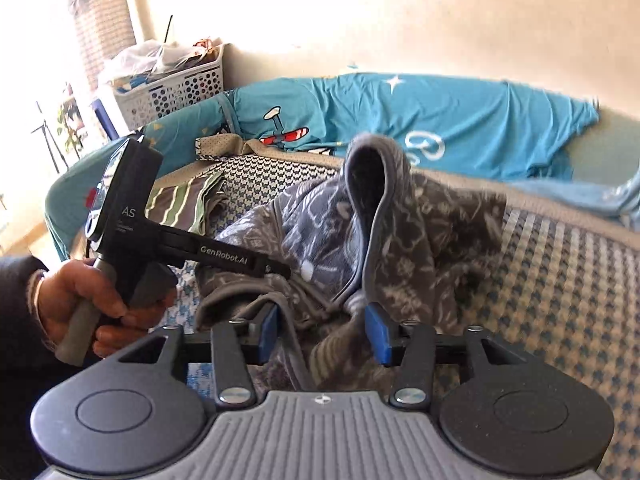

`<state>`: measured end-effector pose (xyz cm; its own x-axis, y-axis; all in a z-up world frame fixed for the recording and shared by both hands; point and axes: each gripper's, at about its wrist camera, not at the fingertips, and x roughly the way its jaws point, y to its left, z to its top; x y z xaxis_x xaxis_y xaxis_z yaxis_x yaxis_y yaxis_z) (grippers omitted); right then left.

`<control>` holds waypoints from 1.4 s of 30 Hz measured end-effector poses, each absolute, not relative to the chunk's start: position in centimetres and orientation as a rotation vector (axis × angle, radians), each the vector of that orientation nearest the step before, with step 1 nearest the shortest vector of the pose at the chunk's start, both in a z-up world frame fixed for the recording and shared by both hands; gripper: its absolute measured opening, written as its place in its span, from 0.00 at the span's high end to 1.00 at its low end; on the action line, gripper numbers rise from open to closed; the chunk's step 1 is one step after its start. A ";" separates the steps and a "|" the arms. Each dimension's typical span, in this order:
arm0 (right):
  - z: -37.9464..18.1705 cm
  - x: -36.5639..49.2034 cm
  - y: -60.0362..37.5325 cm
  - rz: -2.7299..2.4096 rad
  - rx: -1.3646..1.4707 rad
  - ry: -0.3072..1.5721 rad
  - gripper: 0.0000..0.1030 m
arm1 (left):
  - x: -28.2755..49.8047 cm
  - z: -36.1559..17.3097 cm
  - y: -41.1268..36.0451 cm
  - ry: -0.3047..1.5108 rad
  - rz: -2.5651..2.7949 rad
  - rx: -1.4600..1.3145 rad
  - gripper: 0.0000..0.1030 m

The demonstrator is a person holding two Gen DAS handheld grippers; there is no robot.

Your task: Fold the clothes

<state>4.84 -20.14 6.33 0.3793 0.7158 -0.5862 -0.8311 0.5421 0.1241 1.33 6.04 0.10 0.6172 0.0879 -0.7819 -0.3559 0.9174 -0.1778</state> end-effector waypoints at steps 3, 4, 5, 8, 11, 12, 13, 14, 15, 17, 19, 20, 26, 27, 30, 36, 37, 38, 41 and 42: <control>6.6 4.7 -20.5 1.007 -0.229 0.617 0.44 | 1.2 0.0 6.1 0.875 0.259 -0.330 0.00; 6.7 4.7 -20.6 1.005 -0.232 0.610 0.40 | 1.2 0.0 6.1 0.877 0.258 -0.330 0.00; 6.6 4.7 -20.7 1.001 -0.235 0.609 0.36 | 1.1 0.0 6.1 0.878 0.257 -0.329 0.00; 6.5 4.7 -21.1 0.995 -0.239 0.612 0.33 | 1.0 -0.1 6.2 0.881 0.255 -0.327 0.00; 6.5 5.0 -21.9 1.000 -0.196 0.614 0.31 | 0.8 -0.2 6.3 0.885 0.253 -0.324 0.00; 6.5 5.3 -22.1 0.997 -0.168 0.621 0.31 | 0.8 -0.2 6.3 0.886 0.253 -0.324 0.00; 6.4 5.6 -22.1 0.988 -0.144 0.630 0.31 | 0.8 -0.2 6.3 0.887 0.254 -0.326 0.00; 6.4 5.9 -22.1 0.975 -0.129 0.634 0.31 | 0.7 -0.3 6.3 0.888 0.256 -0.329 0.00; 6.4 6.1 -21.9 0.961 -0.116 0.633 0.30 | 0.7 -0.3 6.2 0.889 0.258 -0.332 0.00; 6.2 6.6 -21.4 0.934 -0.083 0.632 0.30 | 0.6 -0.3 6.2 0.891 0.261 -0.338 0.00; 6.1 7.2 -20.6 0.906 -0.056 0.638 0.30 | 0.5 -0.3 6.2 0.895 0.265 -0.347 0.00; 6.0 7.4 -20.1 0.894 -0.050 0.635 0.30 | 0.5 -0.3 6.2 0.896 0.265 -0.347 0.00; 6.0 8.5 -17.5 0.838 -0.011 0.577 0.30 | 0.1 -0.4 6.2 0.904 0.265 -0.343 0.00; 6.0 8.7 -17.1 0.837 0.004 0.573 0.30 | 0.0 -0.5 6.2 0.906 0.264 -0.347 0.00; 5.9 9.3 -16.0 0.834 0.042 0.561 0.30 | -0.1 -0.6 6.4 0.911 0.264 -0.360 0.00; 5.2 10.1 -13.9 0.804 0.080 0.525 0.30 | -0.2 -0.4 6.2 0.917 0.261 -0.362 0.00; 5.0 10.2 -13.6 0.795 0.083 0.519 0.30 | -0.3 -0.3 6.2 0.914 0.261 -0.365 0.00; 4.8 10.3 -13.4 0.788 0.086 0.515 0.30 | -0.5 -0.3 6.1 0.911 0.261 -0.369 0.00; 4.2 10.5 -13.1 0.779 0.090 0.537 0.32 | -0.9 -0.2 6.1 0.899 0.261 -0.381 0.00; 4.0 10.6 -13.0 0.776 0.090 0.549 0.37 | -1.1 -0.1 6.0 0.896 0.261 -0.385 0.00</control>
